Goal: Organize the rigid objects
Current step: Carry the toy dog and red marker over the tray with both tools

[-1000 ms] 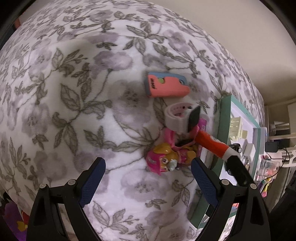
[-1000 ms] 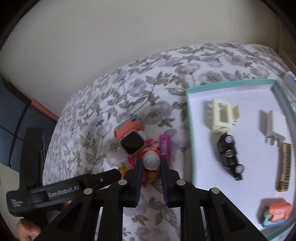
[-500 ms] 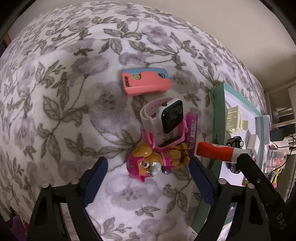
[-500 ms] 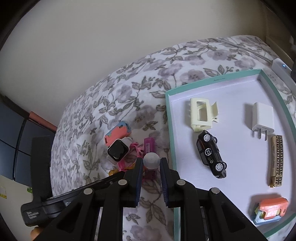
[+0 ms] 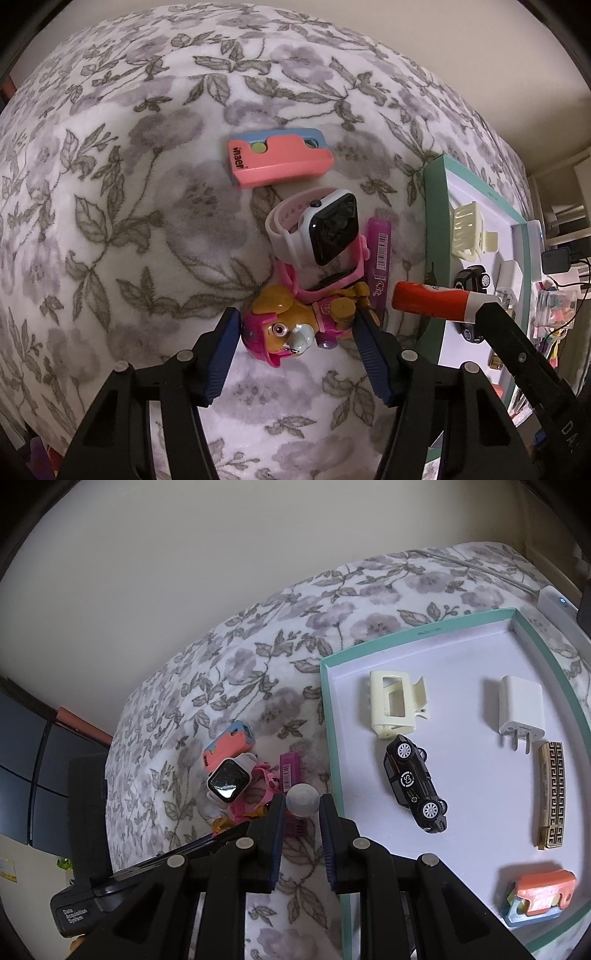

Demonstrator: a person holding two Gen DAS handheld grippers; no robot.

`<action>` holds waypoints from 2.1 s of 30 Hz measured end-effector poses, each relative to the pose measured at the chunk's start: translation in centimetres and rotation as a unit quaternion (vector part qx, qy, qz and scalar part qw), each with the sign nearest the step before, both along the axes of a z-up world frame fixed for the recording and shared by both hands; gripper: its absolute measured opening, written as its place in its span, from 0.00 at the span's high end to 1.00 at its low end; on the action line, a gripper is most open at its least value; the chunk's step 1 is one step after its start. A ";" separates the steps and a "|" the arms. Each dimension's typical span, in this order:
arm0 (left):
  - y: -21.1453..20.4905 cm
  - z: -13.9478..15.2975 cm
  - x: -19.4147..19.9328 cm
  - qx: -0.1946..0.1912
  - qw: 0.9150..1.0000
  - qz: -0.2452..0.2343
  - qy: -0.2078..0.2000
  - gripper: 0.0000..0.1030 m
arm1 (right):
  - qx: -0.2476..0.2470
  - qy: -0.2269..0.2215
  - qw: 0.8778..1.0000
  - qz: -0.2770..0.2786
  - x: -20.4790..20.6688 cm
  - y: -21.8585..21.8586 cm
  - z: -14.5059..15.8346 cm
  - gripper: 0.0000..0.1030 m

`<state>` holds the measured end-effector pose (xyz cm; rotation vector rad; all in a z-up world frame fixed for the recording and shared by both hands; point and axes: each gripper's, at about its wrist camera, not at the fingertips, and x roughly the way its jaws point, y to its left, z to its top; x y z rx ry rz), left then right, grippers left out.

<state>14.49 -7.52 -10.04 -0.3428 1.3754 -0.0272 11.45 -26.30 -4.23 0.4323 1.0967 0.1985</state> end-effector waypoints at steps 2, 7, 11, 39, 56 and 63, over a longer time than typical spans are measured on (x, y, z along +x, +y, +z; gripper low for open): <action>0.3 0.5 -0.3 0.002 1.000 -0.002 -0.006 0.38 | 0.000 -0.003 1.000 0.000 0.0 0.0 0.2 0.81; 0.3 2.3 -0.7 0.001 1.000 0.000 -0.030 0.38 | 0.001 -0.010 1.000 -0.002 -0.1 -0.3 0.6 0.81; 0.1 3.9 -0.9 0.003 0.999 -0.003 -0.053 0.38 | 0.006 -0.020 1.000 -0.008 -0.4 -0.7 1.5 0.81; -12.3 7.7 -4.3 0.050 0.975 -0.167 -0.140 0.38 | -0.072 -0.043 0.983 -0.160 -4.7 -13.3 7.8 0.81; -14.4 4.8 -4.4 0.068 0.973 -0.193 -0.106 0.38 | -0.048 0.040 0.987 -0.148 -3.6 -13.5 2.3 0.81; -14.7 4.7 -4.4 0.070 0.972 -0.196 -0.107 0.38 | -0.036 0.056 0.985 -0.161 -3.6 -14.2 1.2 0.81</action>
